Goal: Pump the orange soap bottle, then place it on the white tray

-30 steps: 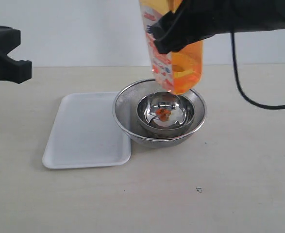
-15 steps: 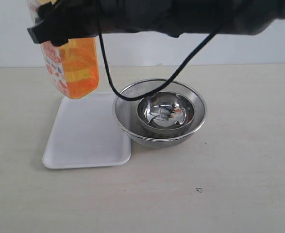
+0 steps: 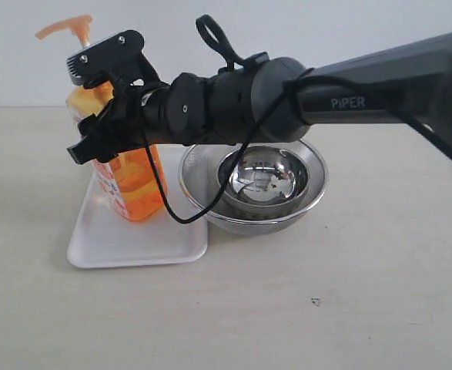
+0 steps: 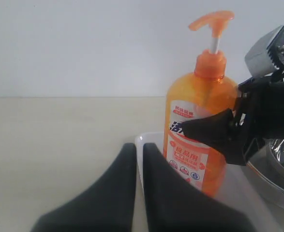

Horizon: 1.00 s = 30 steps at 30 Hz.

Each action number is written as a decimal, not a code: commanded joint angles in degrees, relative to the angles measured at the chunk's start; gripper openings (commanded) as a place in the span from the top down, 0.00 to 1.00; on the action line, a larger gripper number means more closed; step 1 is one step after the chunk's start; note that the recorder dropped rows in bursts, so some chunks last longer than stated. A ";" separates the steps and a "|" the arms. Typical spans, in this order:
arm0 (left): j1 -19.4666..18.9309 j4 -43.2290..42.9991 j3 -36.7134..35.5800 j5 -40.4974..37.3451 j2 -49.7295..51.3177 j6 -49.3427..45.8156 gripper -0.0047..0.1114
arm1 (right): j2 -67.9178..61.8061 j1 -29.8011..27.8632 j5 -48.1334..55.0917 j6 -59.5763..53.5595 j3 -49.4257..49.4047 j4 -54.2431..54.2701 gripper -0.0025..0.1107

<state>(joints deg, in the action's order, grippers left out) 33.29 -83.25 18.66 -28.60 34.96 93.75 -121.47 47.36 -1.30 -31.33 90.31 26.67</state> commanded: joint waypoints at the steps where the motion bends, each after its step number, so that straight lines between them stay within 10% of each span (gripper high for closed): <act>1: -0.16 0.26 -0.23 0.37 -0.25 0.52 0.92 | 0.97 0.09 -4.65 0.14 1.18 -0.21 0.10; 20: -0.16 -3.40 -0.23 10.12 -0.25 2.64 0.92 | 19.60 -6.20 36.68 0.47 1.18 -4.94 0.08; 27: -0.16 -7.71 -0.23 9.29 -0.25 5.63 0.92 | 19.65 -6.32 39.92 0.61 1.18 -4.09 0.97; 30: -0.16 -8.14 -0.23 9.29 -0.25 5.63 0.92 | 19.65 -6.32 39.19 1.10 1.18 -3.70 0.93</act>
<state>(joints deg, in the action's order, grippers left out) 33.29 -90.50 18.66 -18.87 34.96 98.33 -102.52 41.32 38.14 -30.63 91.27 22.43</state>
